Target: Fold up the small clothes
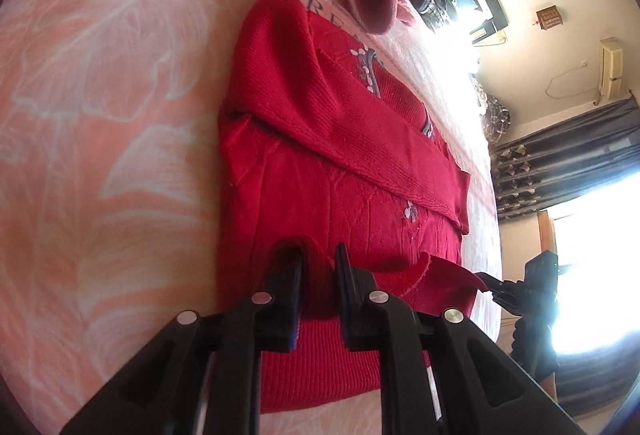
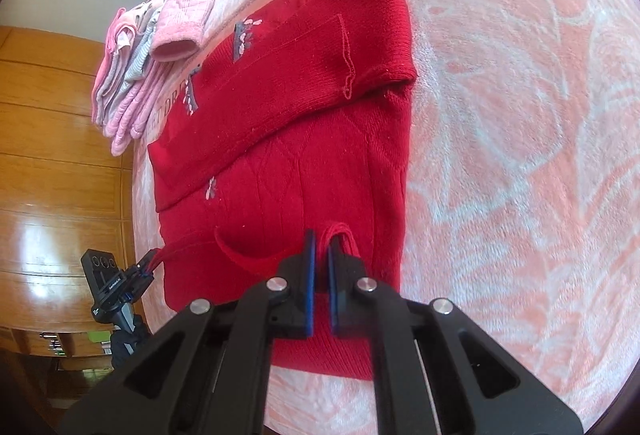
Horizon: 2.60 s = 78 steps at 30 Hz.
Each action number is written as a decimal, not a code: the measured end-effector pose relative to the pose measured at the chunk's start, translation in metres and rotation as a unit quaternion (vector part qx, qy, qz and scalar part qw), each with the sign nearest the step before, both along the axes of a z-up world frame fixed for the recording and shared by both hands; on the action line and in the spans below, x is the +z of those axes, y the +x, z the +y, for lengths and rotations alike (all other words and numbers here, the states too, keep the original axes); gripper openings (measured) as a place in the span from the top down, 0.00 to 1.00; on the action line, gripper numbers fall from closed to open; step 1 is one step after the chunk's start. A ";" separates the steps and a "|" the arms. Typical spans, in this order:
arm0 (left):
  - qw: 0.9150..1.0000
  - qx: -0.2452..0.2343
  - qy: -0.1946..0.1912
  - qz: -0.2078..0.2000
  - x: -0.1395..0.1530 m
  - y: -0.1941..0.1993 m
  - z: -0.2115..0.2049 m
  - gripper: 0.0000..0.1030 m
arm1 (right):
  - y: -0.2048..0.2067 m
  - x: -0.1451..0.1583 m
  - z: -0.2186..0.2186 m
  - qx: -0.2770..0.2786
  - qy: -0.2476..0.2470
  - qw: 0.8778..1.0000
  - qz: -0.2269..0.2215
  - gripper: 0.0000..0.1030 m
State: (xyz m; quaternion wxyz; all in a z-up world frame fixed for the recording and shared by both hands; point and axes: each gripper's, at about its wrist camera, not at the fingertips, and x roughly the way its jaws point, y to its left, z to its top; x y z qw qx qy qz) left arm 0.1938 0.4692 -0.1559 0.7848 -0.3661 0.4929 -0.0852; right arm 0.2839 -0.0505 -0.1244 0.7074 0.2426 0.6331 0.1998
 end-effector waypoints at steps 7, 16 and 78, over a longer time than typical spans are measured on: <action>0.998 -0.001 -0.065 0.000 -0.005 -0.001 0.040 0.41 | 0.013 -0.019 -0.002 0.001 -0.011 1.000 0.017 0.81; 0.992 -0.079 0.074 -0.062 0.040 0.012 0.016 0.39 | 0.021 0.017 -0.015 -0.012 0.005 0.999 -0.045 0.67; 0.949 -0.202 0.235 -0.052 0.003 0.043 -0.058 0.45 | 0.010 0.014 0.039 0.180 -0.037 0.975 -0.125 0.94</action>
